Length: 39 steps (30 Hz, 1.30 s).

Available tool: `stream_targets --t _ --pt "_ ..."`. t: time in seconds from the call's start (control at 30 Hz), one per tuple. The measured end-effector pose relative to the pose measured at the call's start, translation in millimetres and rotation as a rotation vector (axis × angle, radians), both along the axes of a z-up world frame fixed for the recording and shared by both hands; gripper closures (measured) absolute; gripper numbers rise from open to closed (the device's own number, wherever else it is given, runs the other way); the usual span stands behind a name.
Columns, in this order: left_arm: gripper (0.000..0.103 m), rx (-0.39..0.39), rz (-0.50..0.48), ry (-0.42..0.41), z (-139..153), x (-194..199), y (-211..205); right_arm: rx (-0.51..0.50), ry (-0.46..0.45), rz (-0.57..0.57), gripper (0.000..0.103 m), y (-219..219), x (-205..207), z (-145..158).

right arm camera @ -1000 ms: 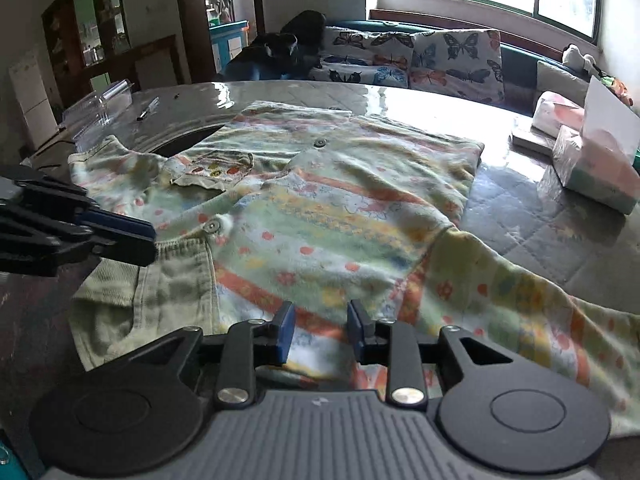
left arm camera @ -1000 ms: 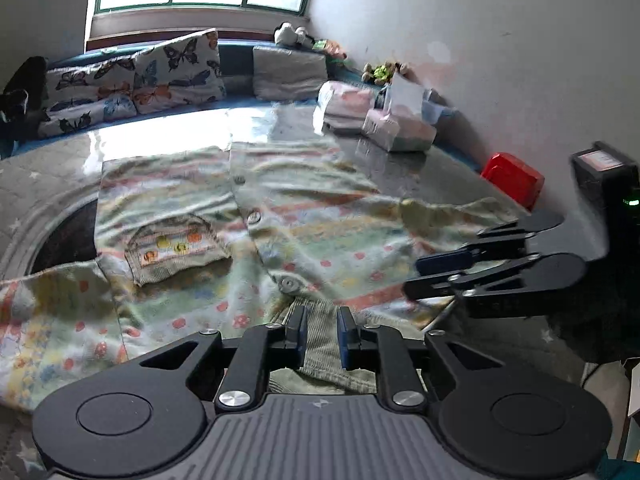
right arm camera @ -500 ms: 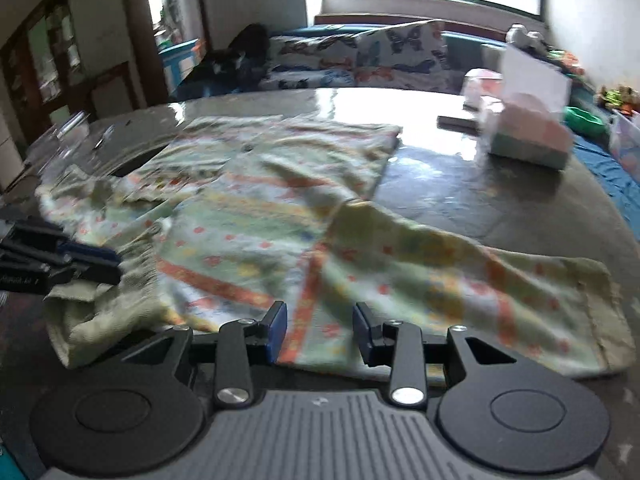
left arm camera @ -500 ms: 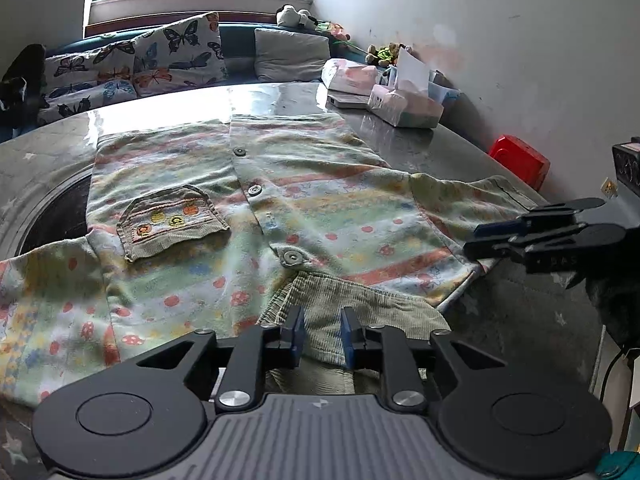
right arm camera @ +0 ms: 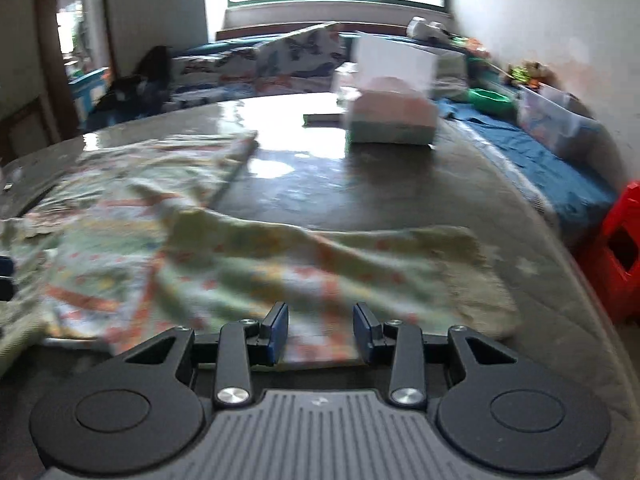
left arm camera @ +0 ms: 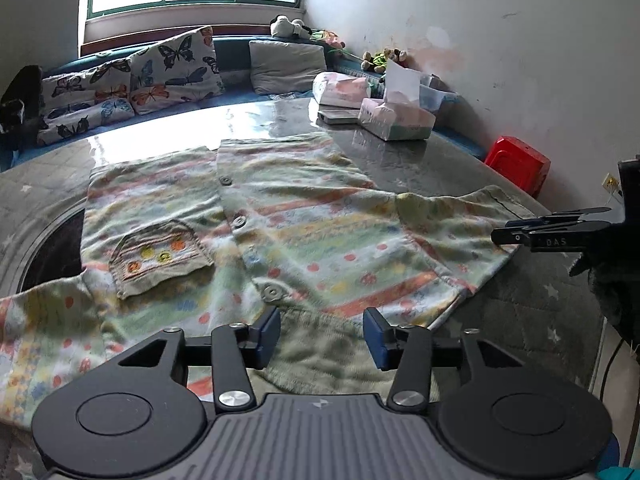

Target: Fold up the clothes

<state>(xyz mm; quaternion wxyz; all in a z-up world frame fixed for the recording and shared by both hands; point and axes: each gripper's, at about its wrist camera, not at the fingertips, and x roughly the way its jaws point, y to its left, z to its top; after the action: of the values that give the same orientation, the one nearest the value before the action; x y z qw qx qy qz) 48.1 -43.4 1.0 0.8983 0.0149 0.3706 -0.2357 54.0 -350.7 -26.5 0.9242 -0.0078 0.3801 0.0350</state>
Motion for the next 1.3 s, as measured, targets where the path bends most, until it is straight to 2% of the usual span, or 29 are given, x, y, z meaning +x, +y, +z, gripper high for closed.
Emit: stream_targets --t 0.33,0.5,0.9,1.0,1.07,1.13,1.17,1.23,1.3 --pt "0.046 0.005 -0.027 0.001 5 9 -33 -0.054 -0.042 -0.155 0.066 -47 6 0" --pt "0.044 0.005 -0.038 0.006 4 13 -47 -0.043 -0.055 -0.213 0.065 -65 10 -1" --pt "0.034 0.026 -0.037 0.032 -5 19 -64 0.007 -0.048 -0.262 0.054 -77 7 -10" --pt "0.033 0.028 -0.034 0.035 -6 20 -65 0.031 -0.051 -0.263 0.055 -78 6 -11" --pt "0.033 0.027 -0.033 0.036 -6 21 -66 0.044 -0.053 -0.260 0.058 -78 5 -10" --pt "0.033 0.028 -0.031 0.036 -7 22 -68 0.057 -0.056 -0.256 0.071 -77 4 -10" --pt "0.033 0.028 -0.030 0.035 -7 22 -69 0.064 -0.057 -0.254 0.073 -77 4 -10" --pt "0.033 0.031 -0.031 0.035 -8 23 -71 0.076 -0.059 -0.250 0.087 -76 4 -9" --pt "0.033 0.035 -0.032 0.035 -9 25 -74 0.085 -0.061 -0.247 0.091 -75 3 -8"
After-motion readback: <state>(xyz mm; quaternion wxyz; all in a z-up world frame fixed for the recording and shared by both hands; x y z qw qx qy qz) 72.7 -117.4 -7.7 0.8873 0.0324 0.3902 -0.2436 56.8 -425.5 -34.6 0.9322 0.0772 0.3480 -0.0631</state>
